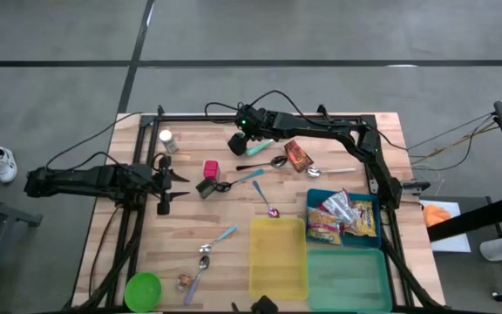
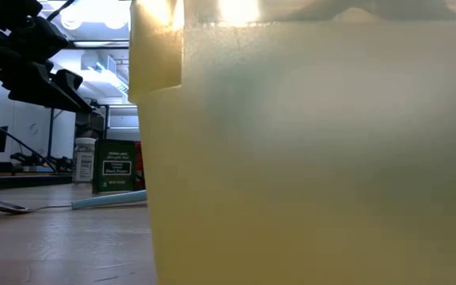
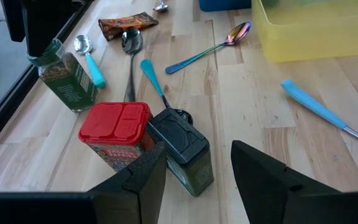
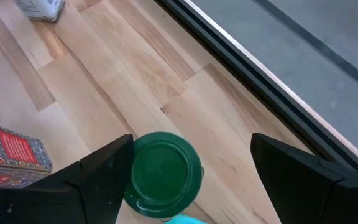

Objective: Pick & Place Food Item
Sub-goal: Put the green seasoning jar into the green bin

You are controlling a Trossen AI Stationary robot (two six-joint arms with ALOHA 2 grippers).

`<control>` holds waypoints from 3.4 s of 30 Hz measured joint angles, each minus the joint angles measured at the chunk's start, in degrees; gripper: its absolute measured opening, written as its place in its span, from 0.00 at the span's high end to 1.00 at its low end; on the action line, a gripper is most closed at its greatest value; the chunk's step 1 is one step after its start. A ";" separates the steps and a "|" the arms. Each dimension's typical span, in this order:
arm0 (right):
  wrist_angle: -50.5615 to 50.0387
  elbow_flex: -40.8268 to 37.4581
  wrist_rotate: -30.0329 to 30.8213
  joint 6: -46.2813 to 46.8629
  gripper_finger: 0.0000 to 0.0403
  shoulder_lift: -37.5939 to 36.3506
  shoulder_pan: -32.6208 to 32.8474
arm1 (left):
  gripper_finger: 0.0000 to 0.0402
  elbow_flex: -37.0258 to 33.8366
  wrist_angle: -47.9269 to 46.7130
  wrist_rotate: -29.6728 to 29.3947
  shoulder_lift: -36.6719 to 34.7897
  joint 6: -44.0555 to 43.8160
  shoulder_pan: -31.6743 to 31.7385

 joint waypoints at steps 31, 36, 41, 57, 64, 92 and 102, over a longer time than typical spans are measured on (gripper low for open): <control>-1.77 -0.11 3.04 11.61 0.20 -1.91 3.28 | 0.55 0.00 0.00 0.00 -0.02 0.01 0.01; -1.77 -0.80 3.05 12.64 0.20 -1.40 3.30 | 0.55 0.00 0.00 0.00 -0.02 0.00 0.00; -1.15 -0.90 3.06 12.67 0.20 -0.49 3.30 | 0.55 0.00 0.02 0.00 -0.02 -0.01 0.01; 0.92 -0.87 2.99 14.03 0.20 3.10 2.69 | 0.55 0.00 0.00 -0.02 -0.02 -0.01 0.00; 1.01 -0.87 3.02 13.94 0.24 3.08 2.64 | 0.55 0.00 -0.09 -0.02 0.00 0.01 0.01; 0.63 -1.75 3.00 13.46 0.48 2.59 2.54 | 0.55 0.00 -0.08 -0.01 0.00 -0.01 -0.01; 0.16 -1.81 2.84 11.78 0.48 0.17 3.32 | 0.55 0.00 -0.08 -0.02 0.00 0.00 0.01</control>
